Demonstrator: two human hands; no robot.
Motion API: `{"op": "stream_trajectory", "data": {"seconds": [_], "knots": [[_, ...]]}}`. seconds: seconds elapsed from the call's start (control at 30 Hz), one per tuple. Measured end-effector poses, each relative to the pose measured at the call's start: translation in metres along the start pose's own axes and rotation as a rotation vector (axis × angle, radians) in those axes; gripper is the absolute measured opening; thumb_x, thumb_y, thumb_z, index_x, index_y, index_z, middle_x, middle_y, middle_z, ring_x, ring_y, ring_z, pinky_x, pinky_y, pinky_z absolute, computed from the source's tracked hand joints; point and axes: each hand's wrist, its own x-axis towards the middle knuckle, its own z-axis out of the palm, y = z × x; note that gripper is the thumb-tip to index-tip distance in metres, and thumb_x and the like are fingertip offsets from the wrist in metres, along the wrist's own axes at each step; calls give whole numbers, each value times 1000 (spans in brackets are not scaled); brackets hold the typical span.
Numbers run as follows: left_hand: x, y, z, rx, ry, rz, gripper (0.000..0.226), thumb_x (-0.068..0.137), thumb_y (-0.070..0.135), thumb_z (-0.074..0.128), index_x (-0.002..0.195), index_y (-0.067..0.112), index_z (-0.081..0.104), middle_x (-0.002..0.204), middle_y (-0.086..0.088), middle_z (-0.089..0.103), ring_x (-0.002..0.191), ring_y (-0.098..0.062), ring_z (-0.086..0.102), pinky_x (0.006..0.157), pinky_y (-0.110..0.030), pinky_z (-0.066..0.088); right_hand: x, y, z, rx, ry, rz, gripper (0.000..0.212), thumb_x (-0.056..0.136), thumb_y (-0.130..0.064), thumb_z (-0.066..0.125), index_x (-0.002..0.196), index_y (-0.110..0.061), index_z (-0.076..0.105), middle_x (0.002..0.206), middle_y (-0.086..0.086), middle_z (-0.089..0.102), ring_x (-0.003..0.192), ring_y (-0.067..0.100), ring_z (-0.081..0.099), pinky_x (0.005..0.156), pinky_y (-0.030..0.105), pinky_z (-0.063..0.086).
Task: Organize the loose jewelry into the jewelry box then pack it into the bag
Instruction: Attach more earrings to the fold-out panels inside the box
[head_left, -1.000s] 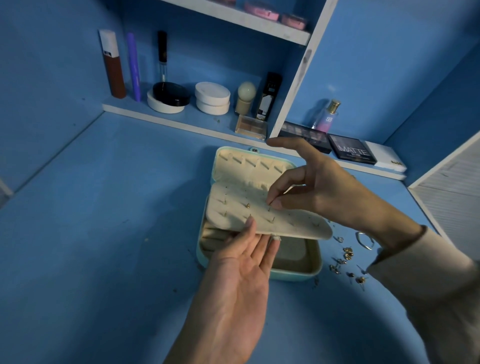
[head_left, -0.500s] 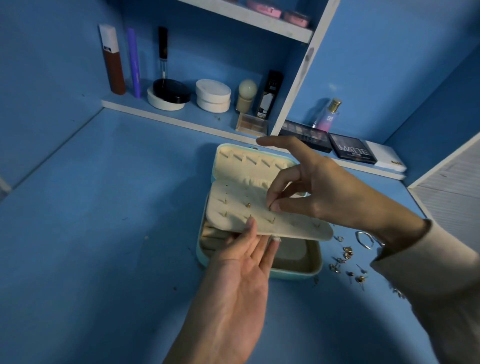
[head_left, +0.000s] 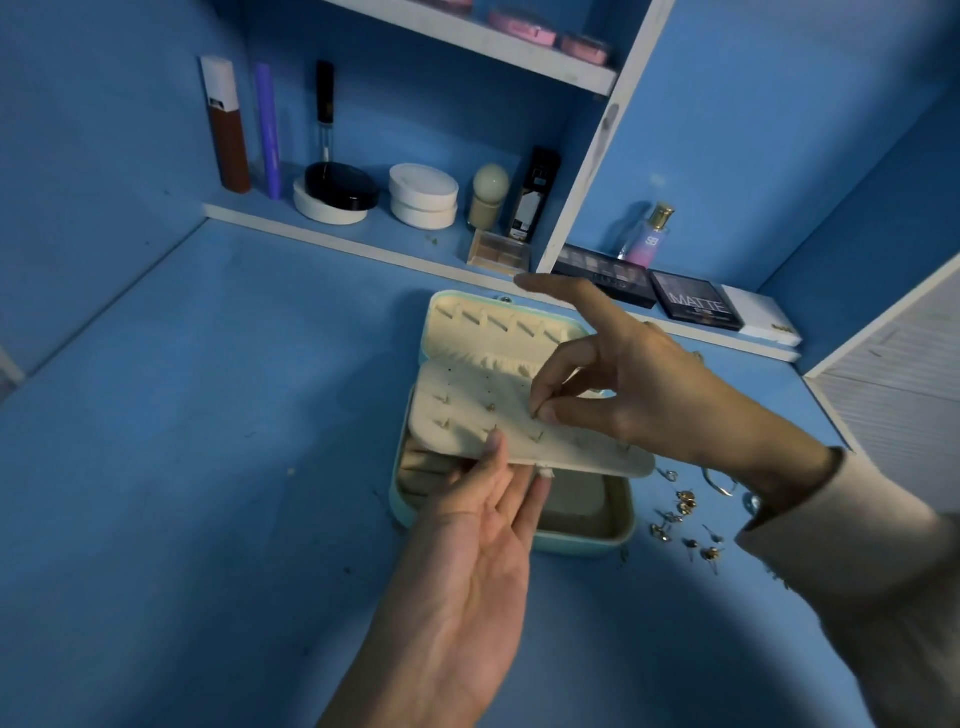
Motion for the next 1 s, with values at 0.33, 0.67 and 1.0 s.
{"op": "stream_trajectory", "data": {"seconds": [0.33, 0.67, 1.0], "knots": [[0, -1, 2, 0, 22, 3, 41, 73, 17, 58, 112, 7, 63, 109, -6, 71, 104, -11, 62, 93, -30, 46, 2, 15, 0, 43, 36, 119, 34, 77, -12, 75, 107, -25, 65, 80, -2, 68, 77, 18, 63, 79, 35, 52], [0, 1, 1, 15, 9, -9, 36, 78, 17, 55, 112, 9, 63, 107, -6, 72, 104, -14, 66, 96, -31, 45, 11, 9, -15, -22, -186, 27, 12, 81, -6, 70, 87, -16, 74, 83, 0, 72, 79, 17, 67, 79, 36, 53], [1, -1, -2, -18, 34, -8, 44, 76, 16, 57, 119, 7, 60, 110, -6, 71, 108, -14, 62, 97, -32, 44, 9, 18, -12, -42, -145, -25, 11, 80, -6, 71, 87, -14, 75, 82, -1, 72, 78, 13, 67, 77, 37, 54]]}}
